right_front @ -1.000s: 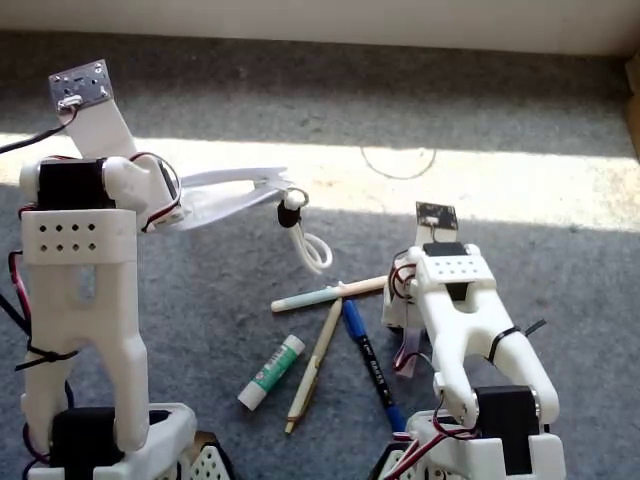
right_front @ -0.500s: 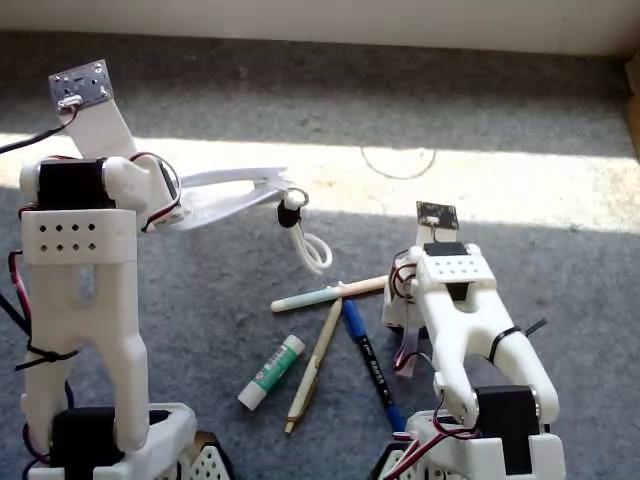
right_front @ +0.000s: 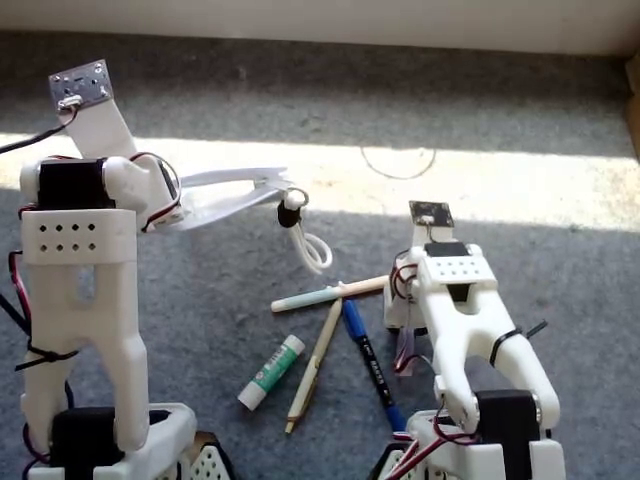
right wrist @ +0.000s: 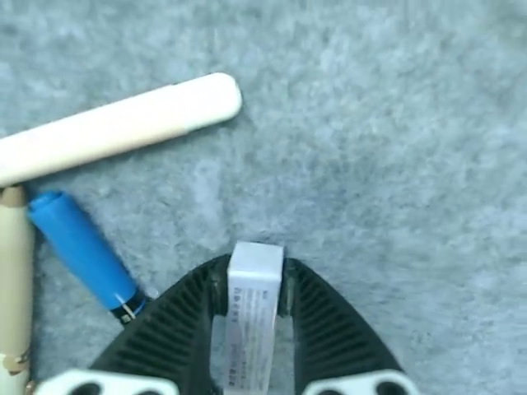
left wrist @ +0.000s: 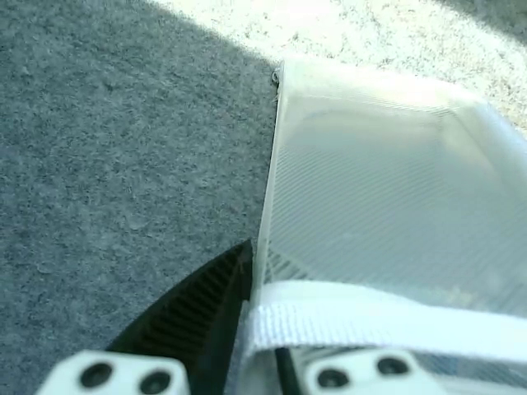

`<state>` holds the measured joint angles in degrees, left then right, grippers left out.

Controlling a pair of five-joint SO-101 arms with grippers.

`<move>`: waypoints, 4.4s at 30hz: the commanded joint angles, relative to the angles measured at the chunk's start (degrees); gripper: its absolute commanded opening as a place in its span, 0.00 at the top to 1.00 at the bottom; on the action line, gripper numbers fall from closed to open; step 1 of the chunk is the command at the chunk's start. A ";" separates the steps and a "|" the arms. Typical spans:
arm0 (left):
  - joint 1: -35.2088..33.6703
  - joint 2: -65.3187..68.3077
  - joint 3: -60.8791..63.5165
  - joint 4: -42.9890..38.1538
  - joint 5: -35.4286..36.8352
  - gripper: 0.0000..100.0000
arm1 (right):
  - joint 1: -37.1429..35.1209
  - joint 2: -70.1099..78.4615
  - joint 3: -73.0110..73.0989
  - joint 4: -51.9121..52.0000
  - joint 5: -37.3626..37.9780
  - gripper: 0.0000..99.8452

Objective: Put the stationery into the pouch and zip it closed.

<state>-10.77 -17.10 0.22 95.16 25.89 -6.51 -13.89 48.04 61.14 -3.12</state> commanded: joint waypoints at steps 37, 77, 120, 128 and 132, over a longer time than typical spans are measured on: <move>-0.66 0.84 0.31 -0.88 -0.62 0.97 | -19.30 -26.86 -23.52 14.99 4.84 0.99; -0.75 0.84 0.31 -0.97 -0.44 0.97 | -35.56 -26.95 -31.87 6.20 15.30 0.99; -0.75 0.40 2.59 -3.78 -0.44 0.97 | -35.91 -26.95 -31.87 -24.13 24.88 0.99; -0.75 0.40 2.24 -3.78 -0.35 0.97 | -38.46 -29.14 -31.87 -25.71 25.14 0.99; -0.75 0.40 2.24 -3.78 -0.35 0.97 | -41.36 -31.96 -31.52 -25.71 25.14 0.99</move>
<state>-10.86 -17.19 2.68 92.44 25.71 -46.07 -42.11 19.82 37.23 21.32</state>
